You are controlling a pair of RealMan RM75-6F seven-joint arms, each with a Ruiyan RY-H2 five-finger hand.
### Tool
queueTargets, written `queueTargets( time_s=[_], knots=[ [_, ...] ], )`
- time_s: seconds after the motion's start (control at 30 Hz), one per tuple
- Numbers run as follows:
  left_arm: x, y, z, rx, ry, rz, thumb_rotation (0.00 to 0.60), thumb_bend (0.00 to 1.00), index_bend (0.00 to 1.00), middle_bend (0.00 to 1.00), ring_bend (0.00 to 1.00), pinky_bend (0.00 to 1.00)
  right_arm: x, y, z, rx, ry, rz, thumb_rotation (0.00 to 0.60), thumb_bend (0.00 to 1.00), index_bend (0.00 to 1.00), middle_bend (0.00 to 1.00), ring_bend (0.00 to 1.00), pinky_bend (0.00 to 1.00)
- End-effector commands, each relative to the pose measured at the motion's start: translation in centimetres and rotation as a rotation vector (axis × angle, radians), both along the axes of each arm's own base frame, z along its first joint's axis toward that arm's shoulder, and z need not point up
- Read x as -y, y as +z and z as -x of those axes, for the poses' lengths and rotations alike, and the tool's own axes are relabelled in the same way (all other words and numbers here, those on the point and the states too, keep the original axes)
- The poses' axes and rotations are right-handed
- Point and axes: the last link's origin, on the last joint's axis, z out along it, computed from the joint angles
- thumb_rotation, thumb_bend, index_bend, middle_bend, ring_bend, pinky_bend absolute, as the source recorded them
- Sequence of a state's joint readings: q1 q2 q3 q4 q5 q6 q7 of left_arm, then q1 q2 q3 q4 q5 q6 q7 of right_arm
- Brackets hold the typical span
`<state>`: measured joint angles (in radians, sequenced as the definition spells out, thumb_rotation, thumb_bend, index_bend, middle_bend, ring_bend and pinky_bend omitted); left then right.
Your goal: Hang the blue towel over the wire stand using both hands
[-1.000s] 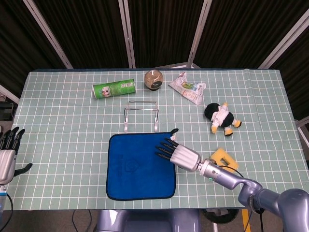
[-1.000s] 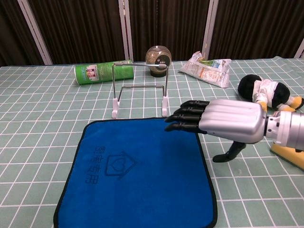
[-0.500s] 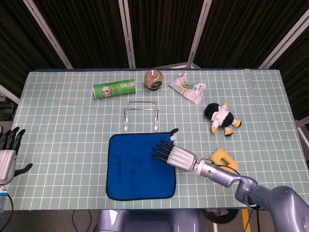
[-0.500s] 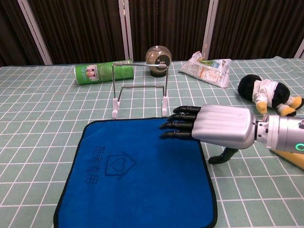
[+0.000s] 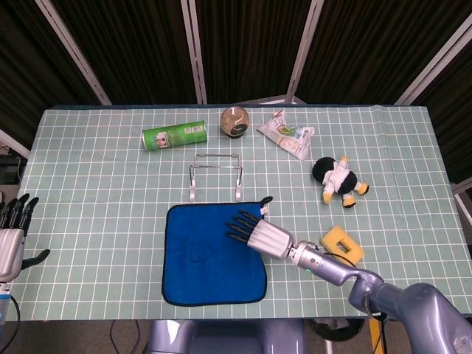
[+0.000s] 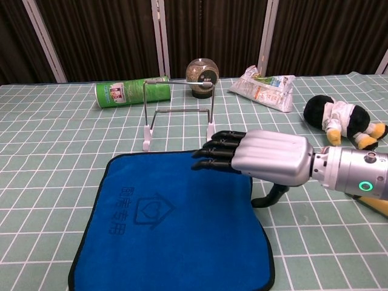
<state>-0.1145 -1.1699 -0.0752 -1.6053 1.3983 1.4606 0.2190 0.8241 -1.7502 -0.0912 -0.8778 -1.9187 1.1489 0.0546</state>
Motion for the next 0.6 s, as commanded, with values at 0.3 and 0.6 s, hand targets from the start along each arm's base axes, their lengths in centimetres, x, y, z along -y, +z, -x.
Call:
queueTargets(
  time_s=[0.3,0.6],
  knots=[
    [-0.07,-0.10,0.06,-0.001,0.001,0.004,0.600,0.00,0.00,0.00,0.00,0.00,-0.37,-0.36,0.13,0.013,0.002,-0.019,0.600,0.32,0.40,0.01,0.00,0.00],
    [-0.76,-0.65,0.06,0.007,-0.010,0.037,0.600,0.00,0.00,0.00,0.00,0.00,-0.40,-0.54,0.13,0.041,-0.004,-0.021,0.600,0.41,0.64,0.03,0.00,0.00]
  ],
)
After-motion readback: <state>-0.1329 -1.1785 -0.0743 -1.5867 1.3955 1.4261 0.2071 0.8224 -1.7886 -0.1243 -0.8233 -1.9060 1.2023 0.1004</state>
